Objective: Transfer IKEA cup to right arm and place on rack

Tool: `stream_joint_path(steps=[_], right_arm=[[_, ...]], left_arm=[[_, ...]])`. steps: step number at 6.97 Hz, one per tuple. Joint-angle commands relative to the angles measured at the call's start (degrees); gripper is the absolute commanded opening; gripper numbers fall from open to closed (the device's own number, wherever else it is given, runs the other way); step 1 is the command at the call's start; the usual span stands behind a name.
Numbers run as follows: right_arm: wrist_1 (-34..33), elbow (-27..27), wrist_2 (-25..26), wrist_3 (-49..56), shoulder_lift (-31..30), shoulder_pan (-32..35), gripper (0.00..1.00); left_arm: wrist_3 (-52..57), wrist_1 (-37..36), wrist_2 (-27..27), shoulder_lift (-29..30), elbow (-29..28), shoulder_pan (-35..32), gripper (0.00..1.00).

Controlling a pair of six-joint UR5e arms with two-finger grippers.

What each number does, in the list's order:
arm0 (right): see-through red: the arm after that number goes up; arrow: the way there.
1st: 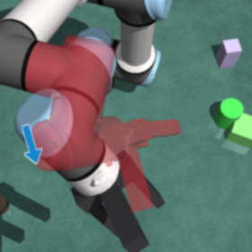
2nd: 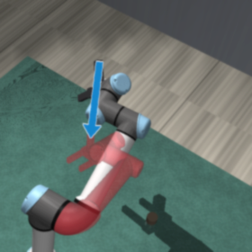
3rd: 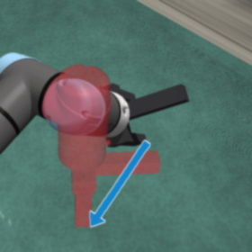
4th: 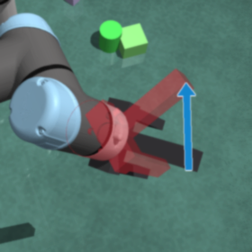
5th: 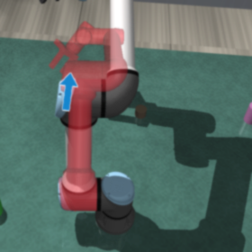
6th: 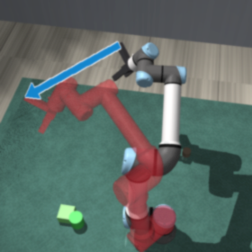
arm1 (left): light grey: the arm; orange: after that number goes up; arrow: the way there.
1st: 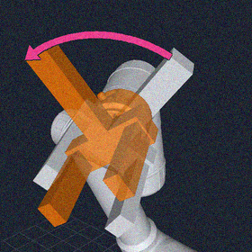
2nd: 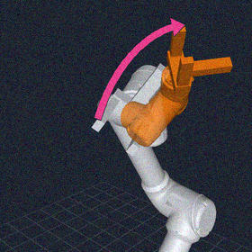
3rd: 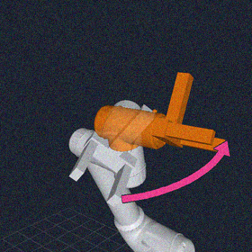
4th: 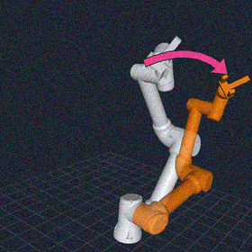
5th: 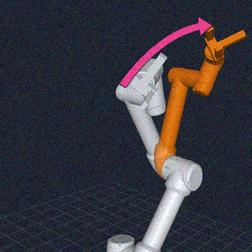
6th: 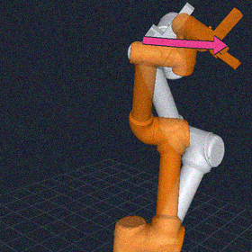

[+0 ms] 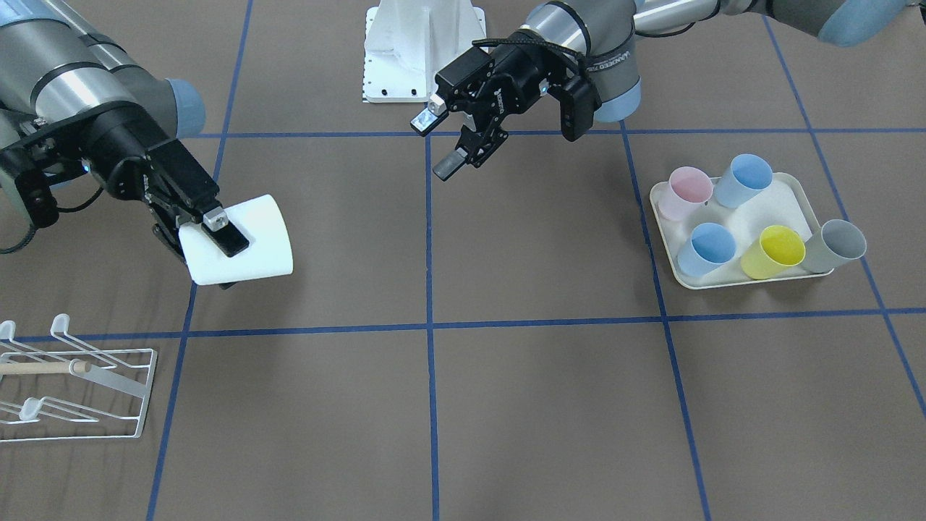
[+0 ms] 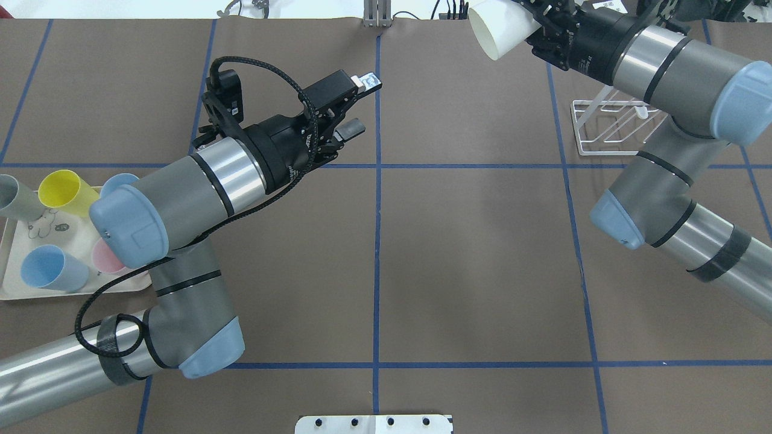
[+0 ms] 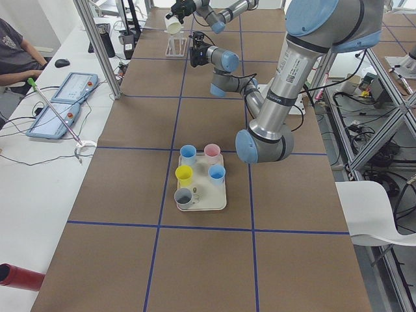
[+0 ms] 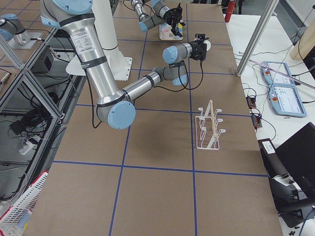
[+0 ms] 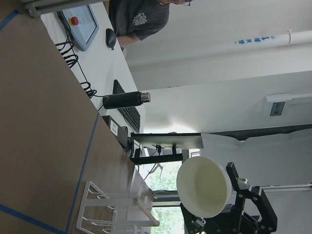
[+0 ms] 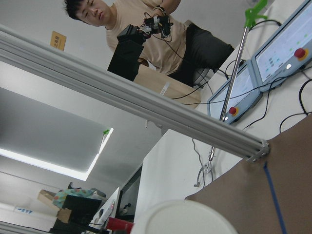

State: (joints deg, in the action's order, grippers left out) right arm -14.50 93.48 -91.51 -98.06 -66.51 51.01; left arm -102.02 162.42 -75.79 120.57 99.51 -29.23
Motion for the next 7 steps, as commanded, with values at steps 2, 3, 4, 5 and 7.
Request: stream_joint_path(steps=[2, 3, 4, 5, 7], right_arm=[[-15.16, 0.48, 2.72, 18.45, -2.03, 6.01, 0.00], [-18.16, 0.39, 4.22, 24.00, -3.26, 7.86, 0.00], [-21.41, 0.30, 6.67, 28.58, -4.23, 9.53, 0.00], [-23.88, 0.13, 8.00, 34.89, -5.80, 11.72, 0.00], [-27.58, -2.23, 12.03, 45.99, -6.35, 14.63, 0.00]], left_arm=[[9.96, -18.72, 0.02, -5.95, 12.24, -1.97, 1.00], [13.30, -26.29, 0.11, -7.88, 17.33, -2.67, 1.00], [16.29, -30.10, -0.06, -10.59, 20.17, -3.98, 1.00], [18.58, -30.58, -0.15, -14.28, 21.59, -5.13, 1.00], [18.96, -30.58, -0.24, -21.56, 23.09, -6.28, 1.00]])
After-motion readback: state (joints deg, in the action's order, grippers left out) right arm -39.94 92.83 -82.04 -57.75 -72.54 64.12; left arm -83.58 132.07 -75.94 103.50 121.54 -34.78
